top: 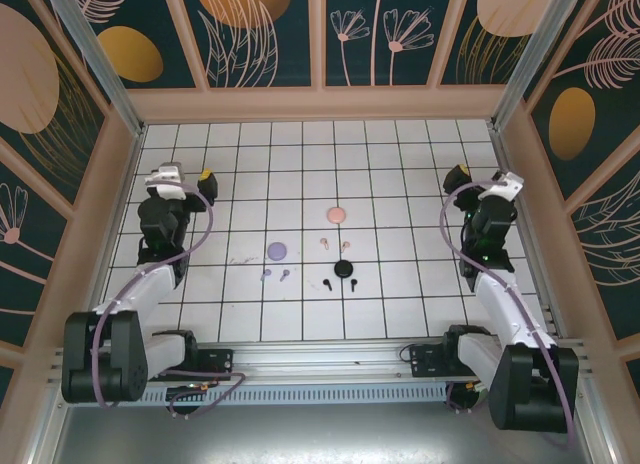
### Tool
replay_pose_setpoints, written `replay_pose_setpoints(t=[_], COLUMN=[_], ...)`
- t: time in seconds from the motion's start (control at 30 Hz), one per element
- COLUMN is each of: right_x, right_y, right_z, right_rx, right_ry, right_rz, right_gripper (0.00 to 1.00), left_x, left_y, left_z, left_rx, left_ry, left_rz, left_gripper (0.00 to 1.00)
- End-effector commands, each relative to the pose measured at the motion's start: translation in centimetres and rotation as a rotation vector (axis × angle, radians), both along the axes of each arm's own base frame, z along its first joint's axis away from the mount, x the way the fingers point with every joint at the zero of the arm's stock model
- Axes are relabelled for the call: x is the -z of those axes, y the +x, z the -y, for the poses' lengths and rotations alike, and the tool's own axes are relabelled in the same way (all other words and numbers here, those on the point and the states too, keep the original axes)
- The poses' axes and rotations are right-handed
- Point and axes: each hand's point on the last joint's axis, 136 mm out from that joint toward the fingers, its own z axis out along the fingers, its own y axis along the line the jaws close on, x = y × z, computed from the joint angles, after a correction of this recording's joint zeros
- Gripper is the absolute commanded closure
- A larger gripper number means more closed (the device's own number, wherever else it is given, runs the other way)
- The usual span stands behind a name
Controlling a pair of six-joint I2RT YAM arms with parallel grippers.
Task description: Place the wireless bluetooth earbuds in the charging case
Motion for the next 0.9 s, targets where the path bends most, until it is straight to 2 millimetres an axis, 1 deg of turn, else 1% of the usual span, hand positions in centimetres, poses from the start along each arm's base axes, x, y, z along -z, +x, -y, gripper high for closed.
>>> replay_pose_setpoints(t=[0.0, 0.07, 0.1, 0.2, 0.27, 0.3, 0.37, 0.4, 0.47, 0.53, 0.6, 0.73, 0.87], right_x=[2.9, 3.3, 3.7, 4.7, 5.6, 6.3, 7.9, 9.0, 10.8, 12.2, 13.0, 13.6, 14.0], right_y=[-0.5, -0.5, -0.7, -2.0, -3.3, -4.0, -5.6, -6.6, -8.3, -9.6, -10.6, -11.5, -12.1], right_z=[-1.6, -4.2, -5.2, -9.3, -12.0, -12.8, -14.8, -15.7, -17.7, -19.0, -20.6, -22.7, -24.0], right_rx=[-0.068, -0.189, -0.218, -0.339, -0.407, -0.417, -0.458, -0.460, -0.491, -0.487, -0.506, -0.506, -0.490], right_ry=[0.122, 0.144, 0.156, 0.137, 0.124, 0.126, 0.133, 0.142, 0.140, 0.117, 0.085, 0.030, -0.040], right_rz=[-0.205, -0.272, -0.308, -0.408, -0.480, -0.521, -0.608, -0.666, -0.752, -0.820, -0.869, -0.929, -0.983], right_gripper=[0.01, 0.01, 0.02, 0.05, 0.07, 0.07, 0.11, 0.12, 0.15, 0.15, 0.16, 0.17, 0.17], left_x=[-2.5, -3.0, -2.8, -1.8, -0.5, 0.3, 1.8, 2.6, 3.6, 4.3, 4.6, 5.3, 6.7], left_y=[-0.4, -0.4, -0.3, -0.3, -0.3, -0.3, -0.3, -0.3, -0.5, -0.8, -1.0, -1.4, -1.7], left_z=[1.4, 2.4, 2.6, 3.2, 3.5, 3.7, 4.3, 4.8, 5.8, 6.4, 6.9, 7.9, 8.1], left_rx=[0.089, 0.138, 0.144, 0.155, 0.149, 0.146, 0.152, 0.170, 0.200, 0.206, 0.203, 0.181, 0.105], left_ry=[-0.174, -0.273, -0.321, -0.460, -0.535, -0.563, -0.594, -0.609, -0.652, -0.679, -0.687, -0.674, -0.628], left_rz=[0.010, -0.014, -0.036, -0.112, -0.182, -0.232, -0.336, -0.381, -0.440, -0.470, -0.482, -0.503, -0.548], left_gripper=[0.07, 0.05, 0.03, 0.01, 0.01, 0.01, 0.01, 0.03, 0.05, 0.06, 0.06, 0.08, 0.08])
